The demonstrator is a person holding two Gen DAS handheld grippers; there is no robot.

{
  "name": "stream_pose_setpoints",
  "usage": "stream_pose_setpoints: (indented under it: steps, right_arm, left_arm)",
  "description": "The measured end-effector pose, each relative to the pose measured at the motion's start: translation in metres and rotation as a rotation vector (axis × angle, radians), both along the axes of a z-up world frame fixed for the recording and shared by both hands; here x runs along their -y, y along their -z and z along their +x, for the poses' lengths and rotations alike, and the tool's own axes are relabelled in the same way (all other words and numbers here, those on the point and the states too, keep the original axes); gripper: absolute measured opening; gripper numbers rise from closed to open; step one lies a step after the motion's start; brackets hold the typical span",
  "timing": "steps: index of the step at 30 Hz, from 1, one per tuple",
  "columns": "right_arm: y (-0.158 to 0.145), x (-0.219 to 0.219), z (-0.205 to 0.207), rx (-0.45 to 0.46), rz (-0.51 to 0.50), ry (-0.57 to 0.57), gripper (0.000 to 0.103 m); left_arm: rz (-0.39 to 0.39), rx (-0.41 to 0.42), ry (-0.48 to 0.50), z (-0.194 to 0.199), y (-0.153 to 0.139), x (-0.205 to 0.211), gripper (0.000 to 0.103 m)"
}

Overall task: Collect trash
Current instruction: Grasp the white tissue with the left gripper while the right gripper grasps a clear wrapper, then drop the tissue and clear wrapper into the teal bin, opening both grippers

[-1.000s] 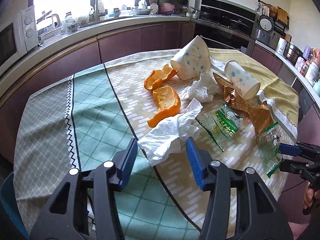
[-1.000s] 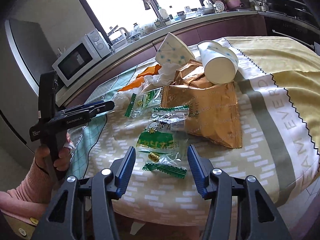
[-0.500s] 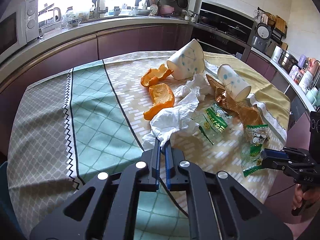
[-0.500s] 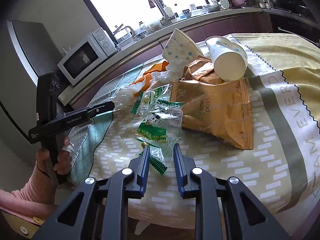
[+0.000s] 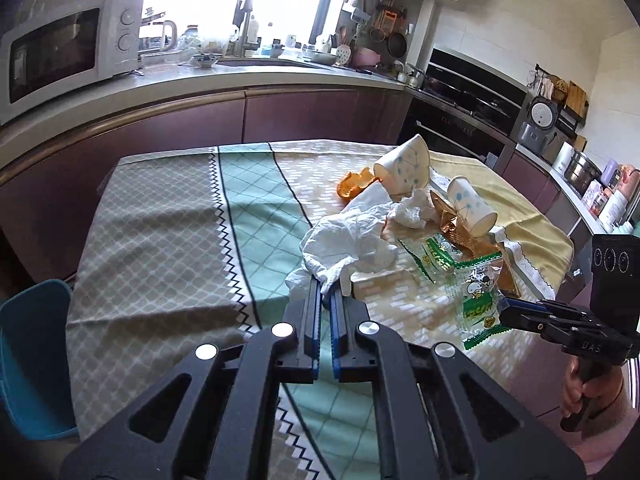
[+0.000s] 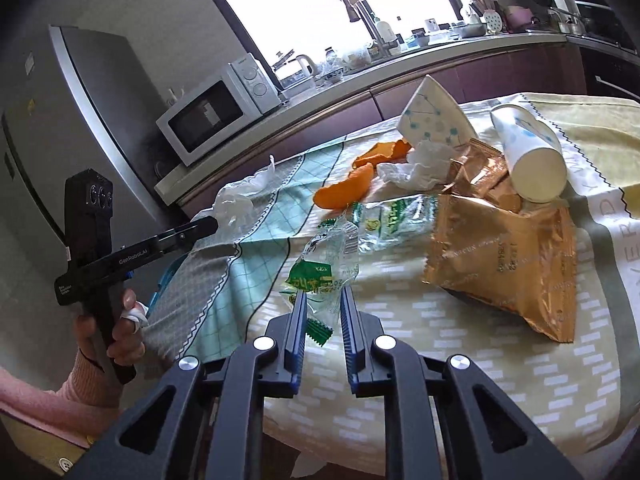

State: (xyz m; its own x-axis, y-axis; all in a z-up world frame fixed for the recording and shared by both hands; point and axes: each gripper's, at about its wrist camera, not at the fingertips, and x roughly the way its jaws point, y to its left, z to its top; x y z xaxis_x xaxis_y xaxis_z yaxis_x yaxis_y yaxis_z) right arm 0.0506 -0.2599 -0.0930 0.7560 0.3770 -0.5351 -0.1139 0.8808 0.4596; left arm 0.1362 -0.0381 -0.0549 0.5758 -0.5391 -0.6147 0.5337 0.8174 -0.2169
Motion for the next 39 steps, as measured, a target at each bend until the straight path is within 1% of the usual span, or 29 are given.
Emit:
stream_pose_setpoints:
  steps: [6, 13, 17, 23, 28, 32, 36, 39]
  right_arm:
    - [-0.013, -0.037, 0.023, 0.028, 0.006, -0.107, 0.012]
    - [-0.023, -0.083, 0.048, 0.043, 0.016, -0.221, 0.011]
    - [-0.030, -0.106, 0.063, 0.051, 0.035, -0.289, 0.010]
    - [-0.038, -0.150, 0.092, 0.060, 0.049, -0.400, 0.010]
    - [-0.045, -0.191, 0.113, 0.062, 0.056, -0.492, 0.010]
    - [-0.047, -0.223, 0.131, 0.052, 0.062, -0.553, 0.010]
    - [-0.043, -0.254, 0.148, 0.024, 0.044, -0.594, 0.010]
    - [-0.035, -0.273, 0.162, -0.015, 0.025, -0.610, 0.010]
  left_arm:
    - [-0.023, 0.013, -0.097, -0.011, -0.011, -0.055, 0.004]
    - [-0.030, 0.027, -0.226, -0.023, -0.017, -0.122, 0.004]
    - [-0.022, 0.037, -0.305, -0.027, -0.018, -0.159, 0.004]
    - [-0.002, 0.031, -0.420, -0.030, -0.016, -0.213, 0.004]
    - [0.030, 0.011, -0.500, -0.027, -0.005, -0.248, 0.004]
    - [0.041, -0.022, -0.540, -0.020, 0.008, -0.266, 0.004]
    - [0.055, -0.053, -0.569, -0.014, 0.021, -0.279, 0.004]
    - [0.063, -0.079, -0.585, -0.008, 0.032, -0.285, 0.004]
